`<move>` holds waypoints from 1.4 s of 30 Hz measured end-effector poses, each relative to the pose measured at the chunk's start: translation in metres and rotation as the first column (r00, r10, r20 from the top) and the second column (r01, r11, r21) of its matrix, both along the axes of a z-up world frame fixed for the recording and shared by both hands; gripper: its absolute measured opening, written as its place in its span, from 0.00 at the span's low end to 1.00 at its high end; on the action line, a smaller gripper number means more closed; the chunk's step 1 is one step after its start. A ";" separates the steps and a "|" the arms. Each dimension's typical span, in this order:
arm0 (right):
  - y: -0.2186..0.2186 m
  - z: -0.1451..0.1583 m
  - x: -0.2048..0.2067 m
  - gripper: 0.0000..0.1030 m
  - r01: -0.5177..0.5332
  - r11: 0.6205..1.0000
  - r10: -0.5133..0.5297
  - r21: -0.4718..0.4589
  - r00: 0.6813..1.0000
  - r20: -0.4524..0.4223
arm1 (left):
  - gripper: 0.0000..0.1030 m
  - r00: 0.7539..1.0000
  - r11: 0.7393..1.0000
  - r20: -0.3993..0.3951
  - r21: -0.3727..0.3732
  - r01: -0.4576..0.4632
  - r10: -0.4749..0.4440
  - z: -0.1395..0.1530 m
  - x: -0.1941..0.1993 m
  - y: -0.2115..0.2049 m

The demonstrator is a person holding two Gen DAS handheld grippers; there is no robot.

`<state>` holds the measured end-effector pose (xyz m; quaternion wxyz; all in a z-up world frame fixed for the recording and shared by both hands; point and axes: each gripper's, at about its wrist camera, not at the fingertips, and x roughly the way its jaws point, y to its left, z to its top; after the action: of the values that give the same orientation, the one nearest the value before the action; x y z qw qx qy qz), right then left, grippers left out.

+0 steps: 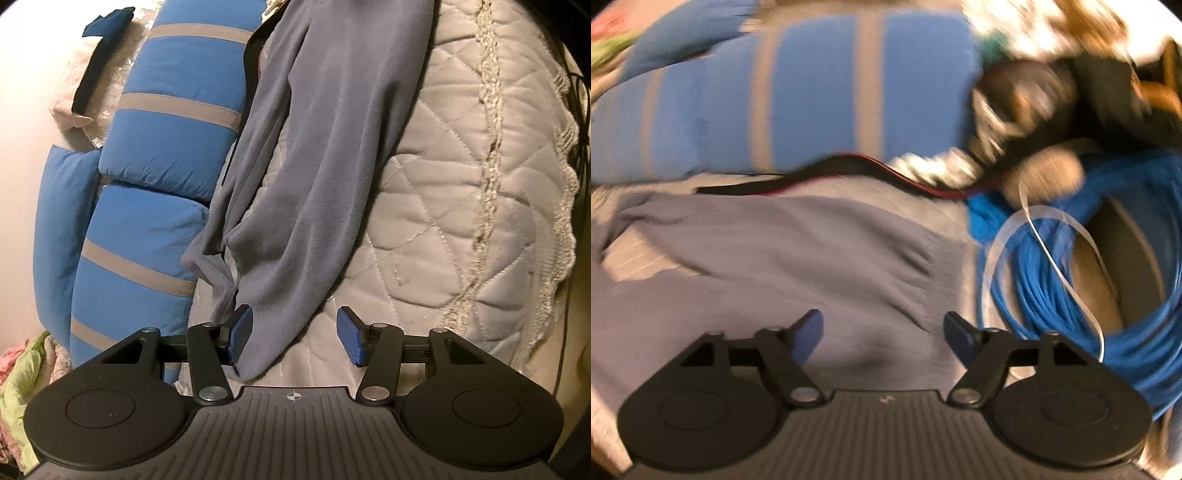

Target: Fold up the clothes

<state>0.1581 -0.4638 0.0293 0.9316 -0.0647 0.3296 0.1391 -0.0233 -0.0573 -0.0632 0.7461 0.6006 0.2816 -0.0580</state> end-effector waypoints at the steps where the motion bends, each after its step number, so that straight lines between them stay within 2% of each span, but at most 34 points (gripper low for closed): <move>1: 0.011 0.007 -0.010 0.86 -0.043 0.999 0.043 -0.020 0.999 0.021 | 0.47 1.000 1.000 0.004 0.006 0.004 -0.004 -0.002 0.002 0.001; 5: 0.056 0.044 -0.042 0.90 -0.177 0.983 0.180 -0.050 0.980 0.083 | 0.47 1.000 1.000 0.019 0.023 0.021 -0.021 -0.008 0.004 0.002; 8: 0.088 0.078 -0.069 0.96 -0.271 0.960 0.278 -0.068 0.952 0.128 | 0.47 0.999 1.000 0.024 0.018 0.024 -0.024 -0.011 0.003 0.003; 10: 0.113 0.101 -0.088 0.99 -0.355 0.930 0.366 -0.097 0.918 0.150 | 0.47 0.999 0.999 0.025 0.026 0.023 -0.024 -0.015 0.004 0.004; 12: 0.135 0.109 -0.107 1.00 -0.421 0.895 0.442 -0.147 0.883 0.160 | 0.47 0.999 0.998 0.033 0.046 0.030 -0.032 -0.019 0.003 0.004; 14: 0.156 0.100 -0.120 1.00 -0.458 0.864 0.491 -0.211 0.858 0.149 | 0.47 0.998 0.997 0.040 0.062 0.037 -0.040 -0.022 0.003 0.005; 18: 0.189 0.043 -0.140 1.00 -0.485 0.796 0.546 -0.362 0.833 0.086 | 0.47 0.998 0.998 0.045 0.051 0.039 -0.042 -0.027 0.000 0.003; 21: 0.202 0.004 -0.149 1.00 -0.501 0.775 0.553 -0.385 0.833 0.031 | 0.47 0.998 0.998 0.047 0.041 0.048 -0.050 -0.028 0.005 0.003; 24: 0.210 -0.014 -0.169 1.00 -0.512 0.746 0.576 -0.426 0.817 0.028 | 0.47 0.996 0.996 0.044 0.041 0.079 -0.081 -0.028 0.007 -0.002; 26: 0.208 -0.016 -0.178 1.00 -0.515 0.728 0.591 -0.453 0.806 0.034 | 0.46 0.993 0.992 0.040 0.062 0.109 -0.112 -0.030 0.007 -0.006; 28: 0.199 -0.010 -0.181 1.00 -0.501 0.725 0.591 -0.473 0.805 0.053 | 0.46 0.989 0.987 0.040 0.084 0.137 -0.141 -0.033 0.005 -0.010; 32: 0.167 0.011 -0.171 1.00 -0.430 0.742 0.545 -0.514 0.834 0.090 | 0.46 0.984 0.981 0.043 0.099 0.169 -0.174 -0.037 0.003 -0.017; 35: 0.129 0.022 -0.160 1.00 -0.346 0.728 0.494 -0.592 0.864 0.103 | 0.46 0.981 0.978 0.049 0.105 0.182 -0.188 -0.038 0.003 -0.021; 38: 0.092 0.023 -0.154 1.00 -0.285 0.687 0.457 -0.669 0.884 0.093 | 0.46 0.978 0.975 0.050 0.098 0.198 -0.204 -0.038 0.004 -0.026; 40: 0.067 0.015 -0.153 1.00 -0.268 0.631 0.452 -0.728 0.890 0.064 | 0.46 0.975 0.974 0.048 0.087 0.210 -0.215 -0.037 0.003 -0.029; 42: 0.049 -0.002 -0.152 1.00 -0.264 0.561 0.449 -0.785 0.893 0.020 | 0.46 0.973 0.972 0.045 0.078 0.223 -0.227 -0.037 0.002 -0.033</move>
<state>0.0064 -0.4152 0.0272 0.7970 -0.5325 0.2324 0.1650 -0.0213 -0.0905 -0.1005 0.7197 0.6567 0.1934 -0.1156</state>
